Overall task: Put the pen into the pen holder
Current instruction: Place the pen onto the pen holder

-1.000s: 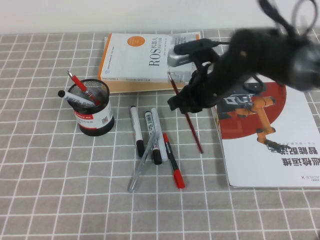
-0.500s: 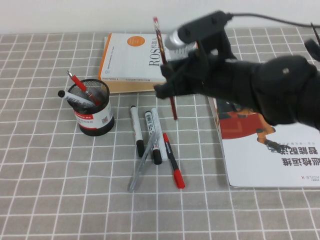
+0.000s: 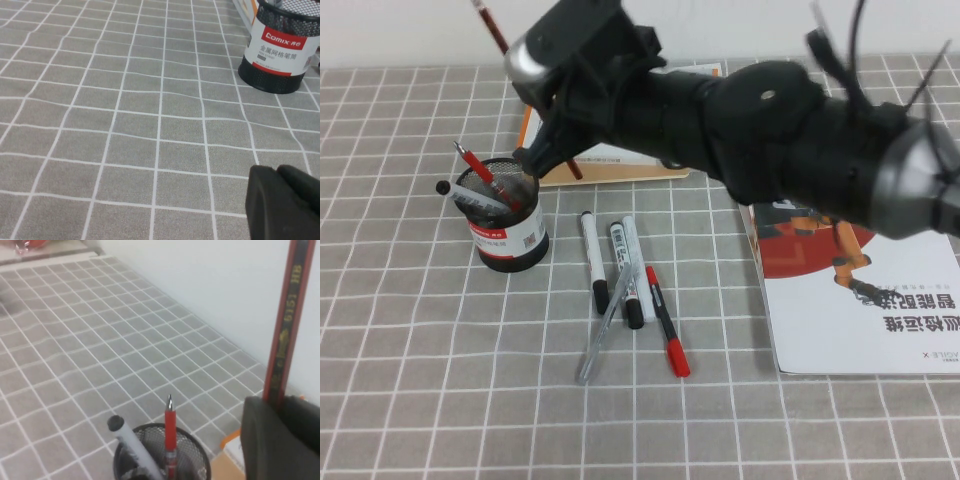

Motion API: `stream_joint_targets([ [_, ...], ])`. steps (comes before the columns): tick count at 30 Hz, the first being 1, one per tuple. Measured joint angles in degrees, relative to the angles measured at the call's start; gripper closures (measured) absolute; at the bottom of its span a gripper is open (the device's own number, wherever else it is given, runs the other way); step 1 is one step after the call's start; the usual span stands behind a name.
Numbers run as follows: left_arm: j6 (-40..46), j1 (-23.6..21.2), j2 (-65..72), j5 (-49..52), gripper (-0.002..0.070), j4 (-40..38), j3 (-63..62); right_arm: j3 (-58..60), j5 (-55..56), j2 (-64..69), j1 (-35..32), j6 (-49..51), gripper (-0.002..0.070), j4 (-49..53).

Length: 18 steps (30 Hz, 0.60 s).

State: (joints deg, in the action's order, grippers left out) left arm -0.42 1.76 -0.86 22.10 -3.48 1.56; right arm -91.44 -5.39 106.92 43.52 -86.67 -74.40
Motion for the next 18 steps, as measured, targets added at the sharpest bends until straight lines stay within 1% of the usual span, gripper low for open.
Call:
stream_joint_targets([
  [5,0.0,0.0,0.0,0.0,0.0680,0.0,0.0,-1.2,4.8,2.5,0.1,-4.6,0.0665,-0.2],
  [11,0.0,0.0,0.0,0.0,0.0680,0.0,0.0,-1.2,8.7,3.1,1.0,-19.6,0.0665,-2.8],
  [14,0.0,0.0,0.0,0.0,0.0680,0.0,0.0,-1.2,11.5,3.1,2.6,-28.5,0.0665,-9.7],
  [16,0.0,0.0,0.0,0.0,0.0680,0.0,0.0,-1.2,17.3,3.1,4.3,-39.1,0.0665,-17.8],
  [18,0.0,0.0,0.0,0.0,0.0680,0.0,0.0,-1.2,24.4,3.3,6.3,-51.5,0.0666,-22.9],
])
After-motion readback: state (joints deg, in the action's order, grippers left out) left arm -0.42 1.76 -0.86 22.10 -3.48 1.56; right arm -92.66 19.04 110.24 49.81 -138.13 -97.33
